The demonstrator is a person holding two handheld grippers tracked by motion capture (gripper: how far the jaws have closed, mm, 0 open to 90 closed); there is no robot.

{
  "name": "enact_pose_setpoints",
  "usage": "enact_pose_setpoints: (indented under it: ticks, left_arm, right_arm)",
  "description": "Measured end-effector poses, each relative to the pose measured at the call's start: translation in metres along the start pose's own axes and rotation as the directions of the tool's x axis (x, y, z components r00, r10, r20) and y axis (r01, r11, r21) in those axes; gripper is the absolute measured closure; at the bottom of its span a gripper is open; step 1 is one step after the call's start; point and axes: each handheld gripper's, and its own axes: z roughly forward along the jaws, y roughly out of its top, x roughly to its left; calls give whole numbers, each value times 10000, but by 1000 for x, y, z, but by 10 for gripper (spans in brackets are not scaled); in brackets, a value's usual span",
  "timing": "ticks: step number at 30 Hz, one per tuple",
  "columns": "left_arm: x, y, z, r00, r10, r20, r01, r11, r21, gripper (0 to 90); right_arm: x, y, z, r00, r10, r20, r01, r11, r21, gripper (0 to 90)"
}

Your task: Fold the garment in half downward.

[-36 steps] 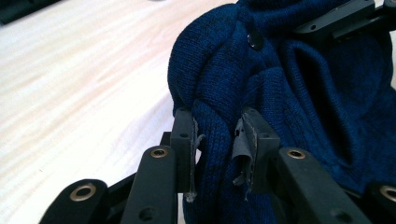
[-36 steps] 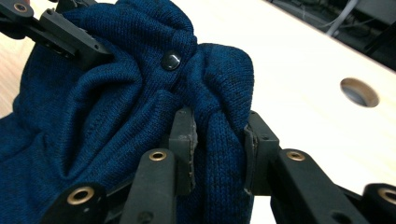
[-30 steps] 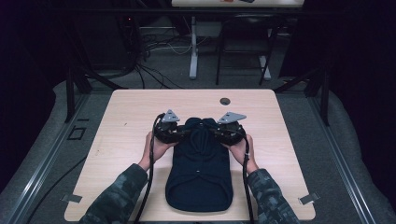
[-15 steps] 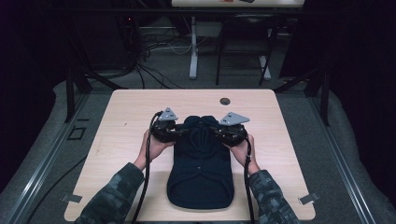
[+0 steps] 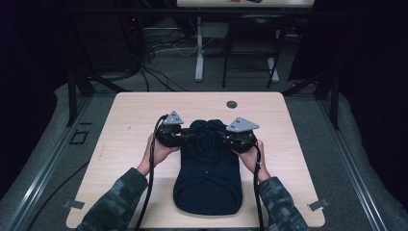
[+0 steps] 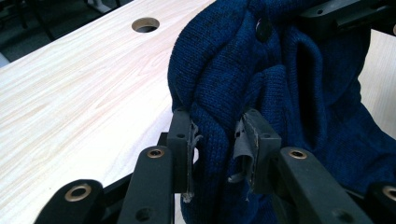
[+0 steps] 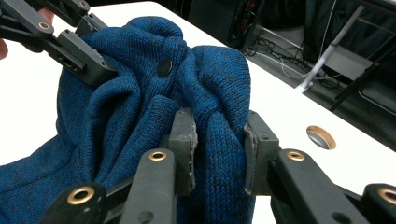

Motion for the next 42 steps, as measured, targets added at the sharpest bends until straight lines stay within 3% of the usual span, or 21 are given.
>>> enact_pose_setpoints:
  ticks: [7, 10, 12, 15, 21, 24, 26, 32, 35, 37, 41, 42]
  left_arm:
    - [-1, 2, -5, 9999, 116, 56, -115, 9999, -109, 691]
    - [1, 2, -5, 9980, -160, 608, 155, 9998, 84, 666]
    - [1, 2, -5, 9969, -209, 759, 194, 9996, 214, 658]
    - [-2, 3, -4, 9977, -49, 671, 24, 9993, 367, 668]
    - [-7, 6, -9, 9982, 583, 152, -584, 9983, 63, 716]
    - [-16, 6, -10, 9908, 1237, -542, -1242, 9922, -63, 726]
    - [-21, 6, -10, 9842, 1589, -781, -1603, 9870, -122, 729]
    - [-28, 8, -11, 9746, 1964, -1080, -1998, 9796, -220, 733]
    - [-32, 9, -11, 9618, 2342, -1414, -2380, 9712, -104, 734]
    - [-34, 8, -10, 9563, 2479, -1548, -2521, 9677, -76, 734]
    - [-34, 7, -12, 9528, 2543, -1656, -2608, 9652, -181, 734]
    - [-34, 6, -12, 9552, 2472, -1628, -2540, 9669, -221, 734]
  right_arm:
    - [1, 1, -4, 9999, -114, -126, 111, 9996, -253, 692]
    - [1, 1, -7, 9995, -281, -148, 274, 9987, -441, 694]
    - [2, 0, -8, 9993, -375, -78, 370, 9978, -553, 696]
    - [2, -1, -9, 9990, -429, -84, 422, 9971, -640, 697]
    - [0, -2, -12, 9987, -473, -169, 460, 9964, -706, 696]
    - [-2, -1, -14, 9977, -516, -446, 492, 9975, -514, 688]
    - [-4, 0, -16, 9974, -414, -589, 392, 9985, -371, 682]
    - [-10, 0, -19, 9947, 283, -991, -273, 9996, 114, 654]
    - [-11, 2, -20, 9901, 716, -1207, -648, 9961, 597, 628]
    - [-10, 2, -18, 9902, 714, -1202, -594, 9931, 1006, 621]
    - [-7, 4, -19, 9922, 588, -1096, -458, 9920, 1178, 657]
    - [-6, 5, -19, 9935, 542, -1002, -432, 9932, 1085, 667]
